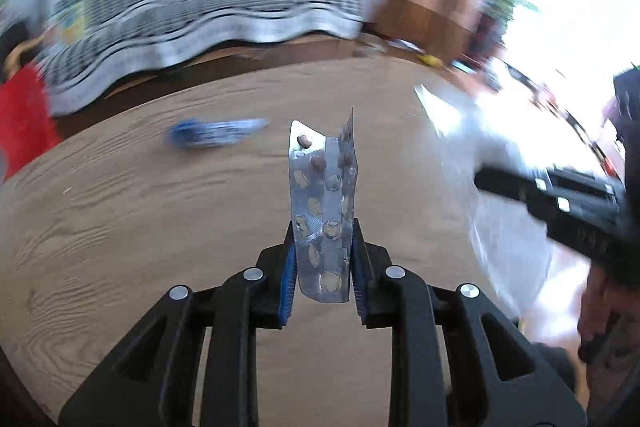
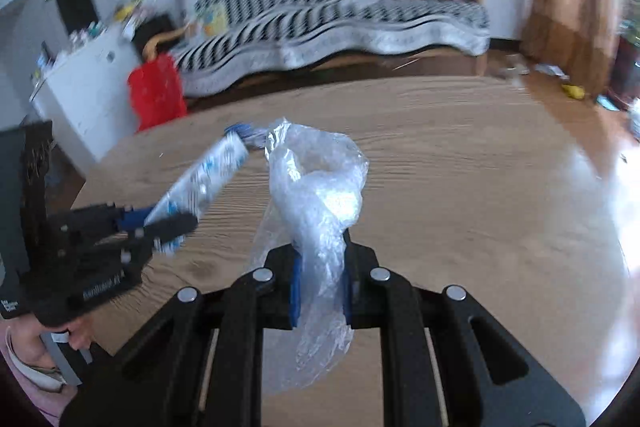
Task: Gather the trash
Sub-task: 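Carry the blister pack and plastic bag over the black bin, then open both grippers over the bin and move them back toward the table, then grasp the crumpled blue-white wrapper with the left gripper, then carry the wrapper over the black bin and open the left gripper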
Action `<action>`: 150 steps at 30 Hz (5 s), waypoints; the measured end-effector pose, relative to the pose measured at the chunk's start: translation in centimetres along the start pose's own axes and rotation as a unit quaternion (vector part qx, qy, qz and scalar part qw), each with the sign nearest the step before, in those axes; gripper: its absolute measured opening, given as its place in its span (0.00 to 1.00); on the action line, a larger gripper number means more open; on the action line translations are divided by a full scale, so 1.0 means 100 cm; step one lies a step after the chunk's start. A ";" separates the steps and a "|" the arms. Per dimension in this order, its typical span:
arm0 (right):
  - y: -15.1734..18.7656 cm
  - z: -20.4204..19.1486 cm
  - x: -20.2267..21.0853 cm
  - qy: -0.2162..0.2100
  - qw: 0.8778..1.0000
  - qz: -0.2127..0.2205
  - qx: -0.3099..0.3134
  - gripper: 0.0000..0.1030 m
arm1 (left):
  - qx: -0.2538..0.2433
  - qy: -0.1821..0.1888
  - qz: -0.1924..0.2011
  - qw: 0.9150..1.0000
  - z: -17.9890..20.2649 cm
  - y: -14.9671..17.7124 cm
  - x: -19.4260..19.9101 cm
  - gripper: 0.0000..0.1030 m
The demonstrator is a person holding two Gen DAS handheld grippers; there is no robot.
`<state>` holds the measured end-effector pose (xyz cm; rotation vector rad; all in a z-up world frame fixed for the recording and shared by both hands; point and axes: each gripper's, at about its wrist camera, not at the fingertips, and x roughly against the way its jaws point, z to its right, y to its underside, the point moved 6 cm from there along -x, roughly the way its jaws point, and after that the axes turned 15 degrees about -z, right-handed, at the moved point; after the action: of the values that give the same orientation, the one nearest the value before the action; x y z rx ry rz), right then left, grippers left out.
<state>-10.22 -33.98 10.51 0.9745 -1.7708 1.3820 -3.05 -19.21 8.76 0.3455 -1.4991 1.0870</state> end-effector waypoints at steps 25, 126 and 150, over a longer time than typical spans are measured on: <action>0.273 0.253 -0.018 -0.056 0.956 -0.106 -0.269 0.15 | -0.205 0.084 -0.289 0.931 0.279 0.088 -0.178 0.21; 0.032 0.094 -0.021 0.064 0.991 0.045 -0.107 0.05 | -0.062 -0.071 -0.015 0.995 -0.005 -0.060 -0.043 0.18; 0.292 0.254 -0.015 -0.047 0.941 -0.112 -0.317 0.05 | -0.260 0.030 -0.253 0.931 0.297 0.132 -0.198 0.18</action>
<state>-36.57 -53.96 -9.67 0.8494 -1.9208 0.5591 -25.97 -42.44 -10.81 0.2951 -1.4697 0.2718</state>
